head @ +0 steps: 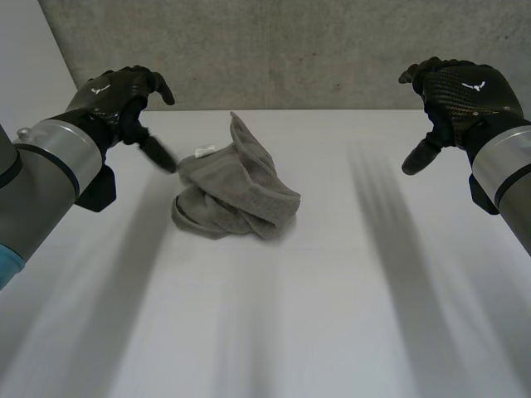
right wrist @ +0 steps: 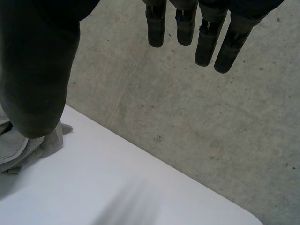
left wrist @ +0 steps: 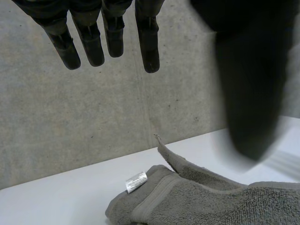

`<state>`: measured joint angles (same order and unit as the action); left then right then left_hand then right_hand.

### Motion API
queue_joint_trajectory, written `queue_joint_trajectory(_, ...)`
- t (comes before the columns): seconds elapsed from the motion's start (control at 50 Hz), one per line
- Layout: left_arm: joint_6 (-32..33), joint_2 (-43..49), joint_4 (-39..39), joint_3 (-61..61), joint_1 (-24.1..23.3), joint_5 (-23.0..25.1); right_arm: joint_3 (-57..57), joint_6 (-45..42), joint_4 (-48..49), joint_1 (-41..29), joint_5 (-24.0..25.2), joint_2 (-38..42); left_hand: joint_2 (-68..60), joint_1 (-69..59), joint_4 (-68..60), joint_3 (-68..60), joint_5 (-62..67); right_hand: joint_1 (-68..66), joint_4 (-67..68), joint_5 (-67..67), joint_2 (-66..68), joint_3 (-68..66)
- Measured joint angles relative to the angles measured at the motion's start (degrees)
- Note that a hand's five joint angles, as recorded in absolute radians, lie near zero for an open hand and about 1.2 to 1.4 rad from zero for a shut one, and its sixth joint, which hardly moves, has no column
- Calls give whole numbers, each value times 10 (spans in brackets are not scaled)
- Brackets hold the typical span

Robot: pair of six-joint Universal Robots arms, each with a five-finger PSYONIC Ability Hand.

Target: Fold the towel.

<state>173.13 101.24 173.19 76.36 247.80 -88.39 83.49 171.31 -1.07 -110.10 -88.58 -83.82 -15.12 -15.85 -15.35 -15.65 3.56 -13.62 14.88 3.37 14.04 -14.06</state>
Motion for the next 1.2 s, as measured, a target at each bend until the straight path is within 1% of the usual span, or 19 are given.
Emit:
queue_joint_trajectory(0.18, 1, 7, 3, 4, 0, 3, 1, -1, 0, 0, 0, -1, 0, 0, 0, 0, 0, 0, 0, 0, 0, 0)
queue_joint_trajectory(0.28, 4, 25, 20, 5, -2, 14, 2, -3, 0, 0, 5, -1, 0, 0, 0, 0, -1, 0, 0, 0, 0, 0)
queue_joint_trajectory(0.4, 8, 96, 66, -13, -10, 50, 3, -5, 0, -5, 28, 9, 0, 0, 0, 0, -1, 0, 0, 0, 0, 0)
queue_joint_trajectory(0.46, 12, 145, 81, -37, -16, 79, 2, -5, -1, -8, 56, 30, 0, 0, 0, 0, -1, 0, 0, 0, 0, 0)
queue_joint_trajectory(0.54, 33, 223, 90, -90, -30, 126, -8, -1, 0, -13, 104, 81, 0, 0, 0, 0, -1, 0, 0, 0, 0, 0)
queue_joint_trajectory(0.62, 58, 275, 90, -129, -42, 152, -35, 7, 5, -31, 129, 145, 0, 0, 0, 0, -1, 0, 0, 0, 0, 0)
queue_joint_trajectory(0.7, 86, 321, 90, -163, -54, 166, -80, 23, 11, -58, 138, 223, 0, 0, 0, 0, -1, 0, 0, 0, 0, 0)
queue_joint_trajectory(0.82, 106, 364, 90, -193, -65, 167, -155, 63, 13, -89, 137, 327, 0, 0, 0, 0, 4, -6, 1, 1, 1, -2)
queue_joint_trajectory(0.88, 108, 379, 90, -203, -66, 165, -185, 83, 14, -101, 135, 362, -32, -24, -26, -26, 48, -22, 8, 22, 10, -13)
queue_joint_trajectory(0.98, 108, 390, 89, -210, -67, 162, -218, 108, 15, -113, 132, 400, -146, -141, -143, -139, 161, -80, 66, 91, 72, -75)
queue_joint_trajectory(1.02, 107, 391, 89, -211, -67, 160, -230, 115, 16, -115, 128, 414, -275, -264, -271, -266, 280, -113, 104, 125, 106, -111)
queue_joint_trajectory(1.06, 107, 390, 88, -210, -67, 158, -235, 117, 16, -116, 124, 421, -340, -328, -336, -332, 348, -143, 135, 155, 140, -143)
queue_joint_trajectory(1.1, 106, 387, 87, -208, -66, 158, -239, 118, 17, -116, 120, 427, -371, -359, -368, -363, 383, -200, 188, 207, 197, -198)
queue_joint_trajectory(1.2, 105, 377, 82, -199, -66, 157, -242, 118, 18, -117, 114, 431, -382, -369, -383, -373, 398, -306, 293, 304, 302, -301)
